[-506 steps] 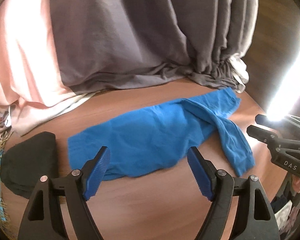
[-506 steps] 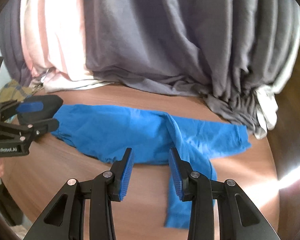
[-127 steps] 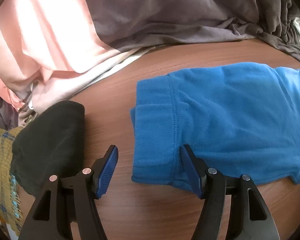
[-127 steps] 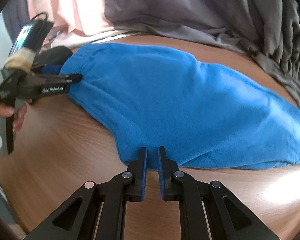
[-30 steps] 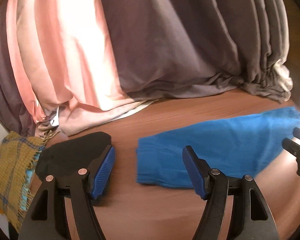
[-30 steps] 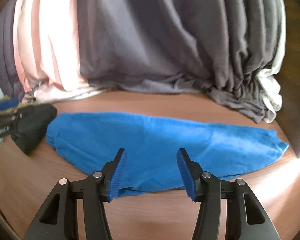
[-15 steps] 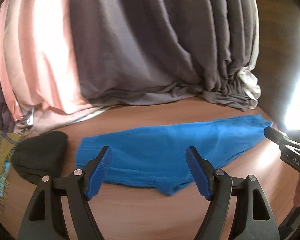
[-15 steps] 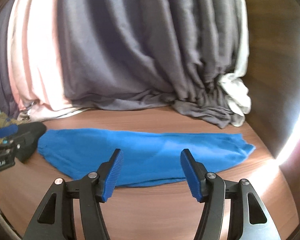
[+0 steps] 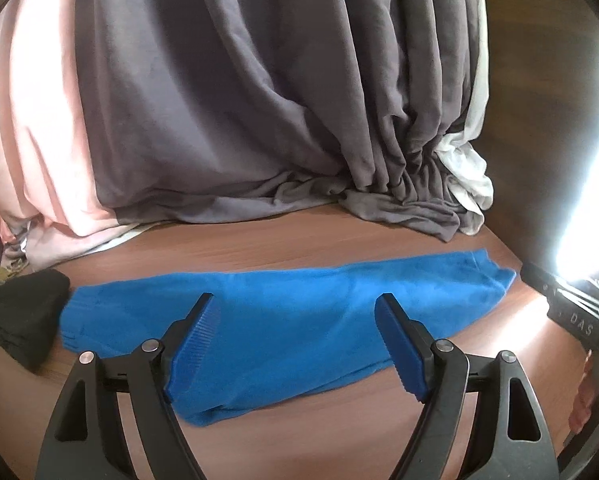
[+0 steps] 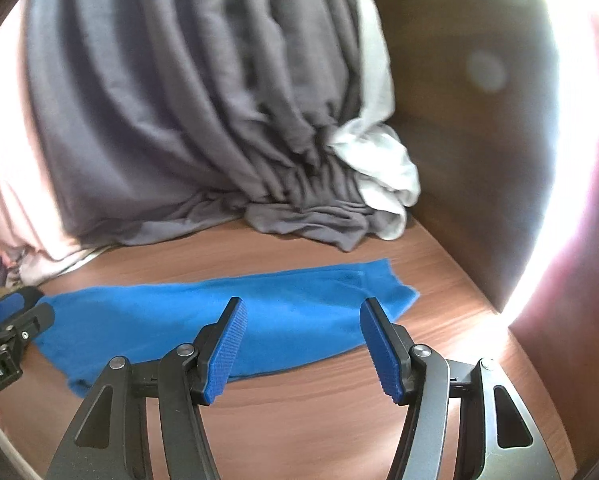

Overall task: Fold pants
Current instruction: 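Open both tools and hold them above the straightened blue strip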

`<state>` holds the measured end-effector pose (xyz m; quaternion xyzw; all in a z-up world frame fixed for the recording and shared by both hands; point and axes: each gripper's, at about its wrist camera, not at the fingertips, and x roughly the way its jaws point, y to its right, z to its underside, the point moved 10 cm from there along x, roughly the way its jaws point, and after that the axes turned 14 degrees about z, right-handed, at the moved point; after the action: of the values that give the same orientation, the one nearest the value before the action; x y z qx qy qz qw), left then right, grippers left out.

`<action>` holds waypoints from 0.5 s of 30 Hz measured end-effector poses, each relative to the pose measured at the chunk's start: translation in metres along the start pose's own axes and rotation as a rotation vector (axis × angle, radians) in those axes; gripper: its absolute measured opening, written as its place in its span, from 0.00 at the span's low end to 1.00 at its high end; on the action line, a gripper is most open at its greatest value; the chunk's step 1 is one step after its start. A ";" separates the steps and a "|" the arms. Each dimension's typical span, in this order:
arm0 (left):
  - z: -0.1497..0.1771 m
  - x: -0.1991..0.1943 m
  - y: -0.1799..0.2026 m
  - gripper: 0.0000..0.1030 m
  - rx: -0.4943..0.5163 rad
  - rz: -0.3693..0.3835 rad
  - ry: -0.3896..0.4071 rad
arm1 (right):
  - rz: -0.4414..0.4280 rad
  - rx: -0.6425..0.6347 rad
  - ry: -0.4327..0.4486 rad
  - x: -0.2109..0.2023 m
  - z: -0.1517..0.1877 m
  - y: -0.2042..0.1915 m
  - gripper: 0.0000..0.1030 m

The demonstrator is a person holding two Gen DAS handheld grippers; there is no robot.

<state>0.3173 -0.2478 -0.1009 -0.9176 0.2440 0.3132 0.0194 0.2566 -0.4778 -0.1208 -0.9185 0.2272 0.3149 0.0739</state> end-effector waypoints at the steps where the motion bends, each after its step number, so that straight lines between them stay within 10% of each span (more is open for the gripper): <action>1: -0.001 0.005 0.004 0.78 -0.007 -0.003 0.000 | 0.002 0.006 -0.006 0.006 0.000 0.006 0.59; 15: 0.015 0.082 0.050 0.81 -0.008 -0.036 -0.080 | 0.032 0.143 -0.148 0.093 0.015 0.057 0.58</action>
<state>0.3422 -0.3244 -0.1556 -0.9086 0.2255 0.3501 0.0313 0.2870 -0.5582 -0.1888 -0.8813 0.2579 0.3660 0.1510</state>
